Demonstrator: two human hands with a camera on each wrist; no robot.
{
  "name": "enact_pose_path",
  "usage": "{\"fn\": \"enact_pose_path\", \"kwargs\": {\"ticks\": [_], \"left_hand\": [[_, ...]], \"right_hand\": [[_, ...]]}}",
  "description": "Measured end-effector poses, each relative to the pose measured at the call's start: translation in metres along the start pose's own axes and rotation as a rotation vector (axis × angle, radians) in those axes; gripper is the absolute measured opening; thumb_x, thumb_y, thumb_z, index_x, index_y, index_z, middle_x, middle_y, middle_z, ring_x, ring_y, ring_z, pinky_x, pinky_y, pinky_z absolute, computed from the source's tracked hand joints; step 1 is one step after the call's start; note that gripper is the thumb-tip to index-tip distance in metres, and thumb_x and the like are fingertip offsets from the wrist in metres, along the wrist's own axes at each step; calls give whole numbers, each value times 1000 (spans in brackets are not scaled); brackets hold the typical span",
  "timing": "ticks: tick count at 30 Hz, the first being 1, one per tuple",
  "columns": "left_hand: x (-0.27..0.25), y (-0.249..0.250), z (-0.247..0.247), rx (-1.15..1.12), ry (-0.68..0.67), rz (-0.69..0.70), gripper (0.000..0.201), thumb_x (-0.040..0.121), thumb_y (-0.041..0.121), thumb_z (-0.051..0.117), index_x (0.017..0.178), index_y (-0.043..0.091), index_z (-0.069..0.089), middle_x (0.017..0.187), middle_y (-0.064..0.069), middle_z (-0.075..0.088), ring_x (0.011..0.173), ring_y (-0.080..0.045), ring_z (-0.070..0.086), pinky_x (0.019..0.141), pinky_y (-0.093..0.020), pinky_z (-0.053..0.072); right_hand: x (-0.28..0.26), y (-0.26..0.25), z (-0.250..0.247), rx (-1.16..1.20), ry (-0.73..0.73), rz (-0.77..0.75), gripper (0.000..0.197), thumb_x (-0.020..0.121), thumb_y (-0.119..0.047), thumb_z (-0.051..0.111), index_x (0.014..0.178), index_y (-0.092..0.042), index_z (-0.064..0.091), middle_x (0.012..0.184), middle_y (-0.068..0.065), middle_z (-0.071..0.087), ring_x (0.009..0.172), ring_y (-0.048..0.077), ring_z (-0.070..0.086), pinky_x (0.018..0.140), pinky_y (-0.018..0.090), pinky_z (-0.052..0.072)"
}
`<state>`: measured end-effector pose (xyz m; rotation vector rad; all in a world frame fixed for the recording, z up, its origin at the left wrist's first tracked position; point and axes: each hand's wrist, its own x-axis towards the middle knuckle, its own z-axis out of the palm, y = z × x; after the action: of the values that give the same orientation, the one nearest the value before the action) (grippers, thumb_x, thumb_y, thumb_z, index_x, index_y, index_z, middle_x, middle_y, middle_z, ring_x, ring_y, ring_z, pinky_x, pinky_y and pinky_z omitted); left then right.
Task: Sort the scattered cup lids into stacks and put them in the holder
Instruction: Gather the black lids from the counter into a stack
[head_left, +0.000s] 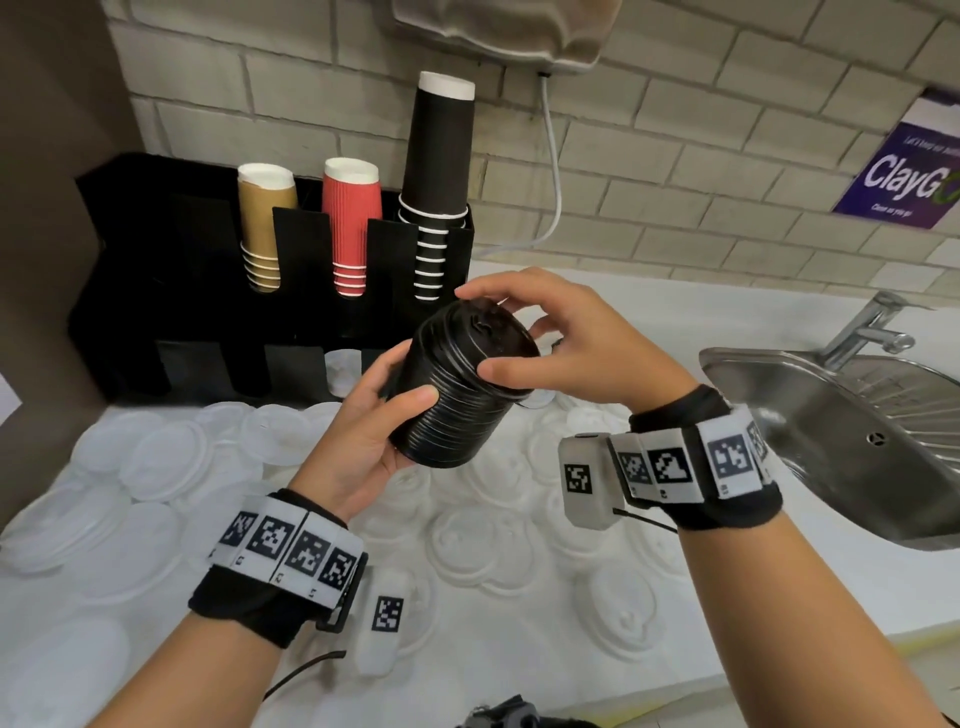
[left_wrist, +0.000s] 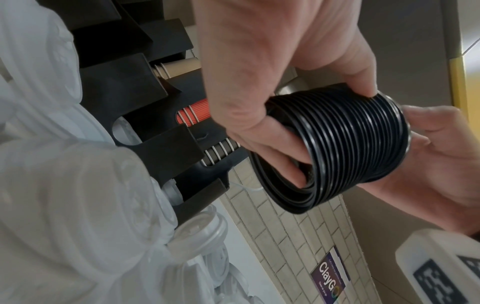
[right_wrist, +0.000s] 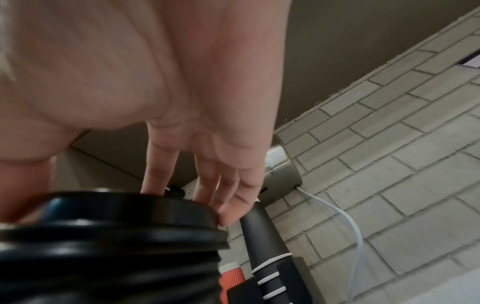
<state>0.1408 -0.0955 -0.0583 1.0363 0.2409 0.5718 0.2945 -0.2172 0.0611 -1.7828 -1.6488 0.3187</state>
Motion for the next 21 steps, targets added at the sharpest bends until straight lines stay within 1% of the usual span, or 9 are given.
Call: {"fn": "enact_pose_path", "kwargs": {"ticks": [2,4,9,12,14,16,19,21], "left_hand": [[0,0,-1,39,-31,1,58,69,27,76,123,38,60,123,2,65,111,-17,65,72,-33,57],[0,0,-1,55,-51,-2,61,65,32,77,123,39,60,125,0,64,112,-18,65,73,-34,57],[3,0,-1,42,-49,-4,64,65,34,77,127,38,58,130,-2,62,116,-21,62,76,-36,56],[5,-1,-1,30,-39,-4,64,69,29,77,129,36,56,130,-2,61,117,-21,62,77,-35,56],[6,-2,-1,5,-31,-6,61,74,26,72,131,34,55,130,-2,62,116,-21,63,76,-34,56],[7,-2,0,-18,-30,-5,57,76,25,68,131,33,55,128,-2,63,114,-20,64,75,-34,56],[9,-3,2,-32,-26,-5,55,77,23,65,130,33,55,126,-1,65,112,-19,65,73,-34,57],[10,-3,2,-37,-18,-5,55,76,22,65,130,33,55,128,-1,63,112,-19,65,73,-33,57]], "right_hand": [[4,-3,-2,-27,-29,-3,50,79,-19,77,125,-29,60,120,-2,58,111,12,54,80,15,49],[8,-6,-3,-55,-60,-11,48,79,-17,76,124,-26,62,118,-1,61,108,11,56,80,15,48],[13,-10,-6,-71,-116,-18,48,79,-15,76,124,-25,62,116,-6,62,106,7,56,80,14,49],[13,-9,-5,-67,-99,-26,49,78,-15,77,123,-25,62,115,-5,62,105,6,56,80,14,49],[12,-8,-4,-81,-73,-41,51,76,-17,79,123,-25,62,115,-5,61,107,5,55,83,11,45],[12,-7,-2,-96,-50,-54,52,75,-19,80,123,-26,62,114,-9,59,108,2,53,86,9,41],[13,-7,-3,-96,-48,-43,52,75,-21,80,123,-28,61,113,-12,58,110,3,53,89,12,42],[15,-6,-2,-99,-62,-38,52,75,-21,79,124,-28,61,112,-12,58,109,2,52,88,10,40]]}}
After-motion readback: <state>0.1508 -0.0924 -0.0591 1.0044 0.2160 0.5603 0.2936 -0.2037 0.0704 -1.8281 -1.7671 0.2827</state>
